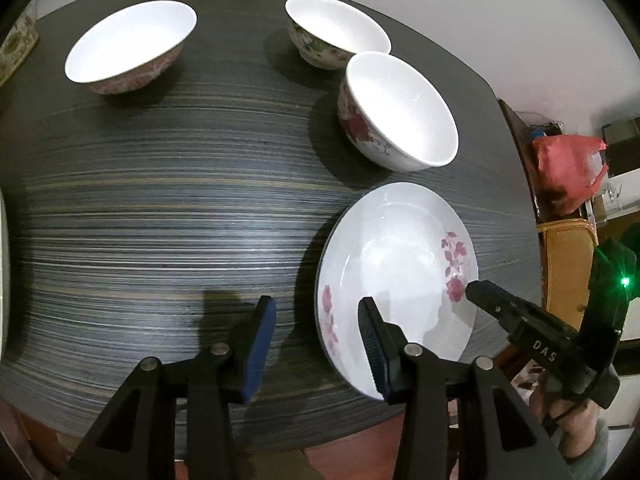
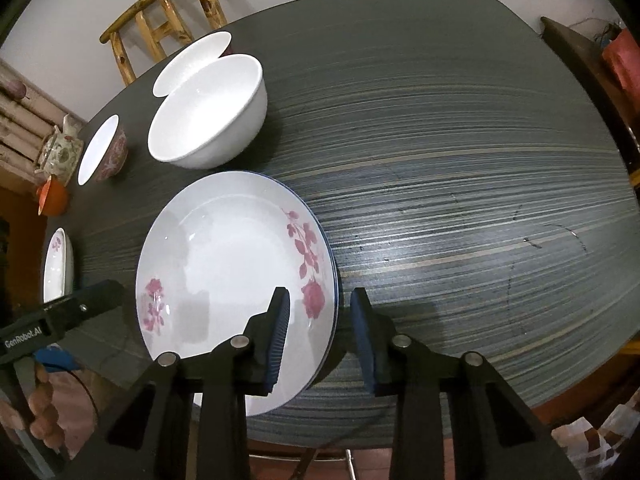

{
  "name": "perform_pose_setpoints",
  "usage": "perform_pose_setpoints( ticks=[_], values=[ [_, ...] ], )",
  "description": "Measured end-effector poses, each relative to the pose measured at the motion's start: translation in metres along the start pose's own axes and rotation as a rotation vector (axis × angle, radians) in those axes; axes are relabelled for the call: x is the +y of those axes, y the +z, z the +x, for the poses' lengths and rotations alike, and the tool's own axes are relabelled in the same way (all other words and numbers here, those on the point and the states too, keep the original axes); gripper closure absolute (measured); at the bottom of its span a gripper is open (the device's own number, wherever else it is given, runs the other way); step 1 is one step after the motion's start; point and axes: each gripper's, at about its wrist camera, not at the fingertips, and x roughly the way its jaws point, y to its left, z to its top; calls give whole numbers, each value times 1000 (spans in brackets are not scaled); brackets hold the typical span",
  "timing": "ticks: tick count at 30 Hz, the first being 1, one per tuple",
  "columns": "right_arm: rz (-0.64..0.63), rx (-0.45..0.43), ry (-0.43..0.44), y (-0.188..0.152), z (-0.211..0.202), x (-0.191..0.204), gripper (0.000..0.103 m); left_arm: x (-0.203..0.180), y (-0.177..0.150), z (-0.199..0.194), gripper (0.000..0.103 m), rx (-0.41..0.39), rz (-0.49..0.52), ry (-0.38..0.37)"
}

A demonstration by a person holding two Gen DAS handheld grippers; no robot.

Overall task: Organize plates and bowls
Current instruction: 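Move both tools toward the remaining pink-flower plate beside the bowls, then close the left tool on that plate's rim while the right tool grips it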

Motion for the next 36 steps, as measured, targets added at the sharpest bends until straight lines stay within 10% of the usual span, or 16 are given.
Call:
perform_pose_setpoints(
  ticks=[19, 29, 36],
  values=[
    [10, 18, 13, 1, 17, -6, 76, 0, 1, 19, 62, 43, -36, -27],
    [-15, 12, -15, 1, 22, 0, 89, -5, 2, 30, 92, 57, -9, -10],
    [-13, -1, -22, -3, 23, 3, 90, -2, 0, 29, 94, 45, 25, 5]
  ],
)
